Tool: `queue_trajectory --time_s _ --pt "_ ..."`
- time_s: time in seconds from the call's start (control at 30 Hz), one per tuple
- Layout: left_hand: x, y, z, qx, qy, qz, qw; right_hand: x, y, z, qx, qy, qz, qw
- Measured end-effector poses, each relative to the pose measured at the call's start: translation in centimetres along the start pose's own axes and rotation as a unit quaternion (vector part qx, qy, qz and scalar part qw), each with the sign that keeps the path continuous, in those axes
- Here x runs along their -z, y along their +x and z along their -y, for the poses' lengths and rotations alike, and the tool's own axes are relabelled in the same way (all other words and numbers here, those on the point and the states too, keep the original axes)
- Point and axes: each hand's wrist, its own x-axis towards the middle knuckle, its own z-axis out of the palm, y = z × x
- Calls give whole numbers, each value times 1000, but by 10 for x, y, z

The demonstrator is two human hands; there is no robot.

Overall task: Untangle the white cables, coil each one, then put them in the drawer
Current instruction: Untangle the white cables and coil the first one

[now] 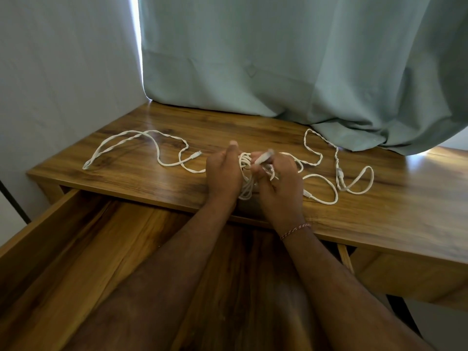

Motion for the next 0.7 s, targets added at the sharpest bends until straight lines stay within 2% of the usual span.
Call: queue_trajectory --time_s 0.07,0.13,0.2,0.27,0.33,0.37,0.4,0.5,0.6,0.63,0.7 --pt "0 0 -1 15 -16 3 1000 1 3 6 -133 101 -33 985" --pt "1 2 -1 14 -20 25 999 1 5 7 -225 199 -77 951" --pt "0 4 2 4 -6 44 999 6 10 9 -297 292 -114 902" --pt "-1 4 3 -6 11 52 999 11 17 11 -369 379 -137 838" --pt "-1 4 5 -11 36 65 997 13 20 11 -437 430 -150 775" --pt "-1 4 7 -13 49 77 996 12 21 7 -458 437 -148 760" --pt "1 3 7 -19 67 97 993 12 20 6 -470 431 -144 756" --pt "2 0 9 -62 124 162 977 12 20 -5 -462 388 -144 785" --pt "0 1 11 -72 135 170 973 17 20 -12 -440 351 -127 817" --pt "0 2 12 -68 137 164 975 17 18 -13 -424 342 -118 830" --pt "-1 6 14 -57 123 152 979 13 14 -18 -375 245 -104 888"
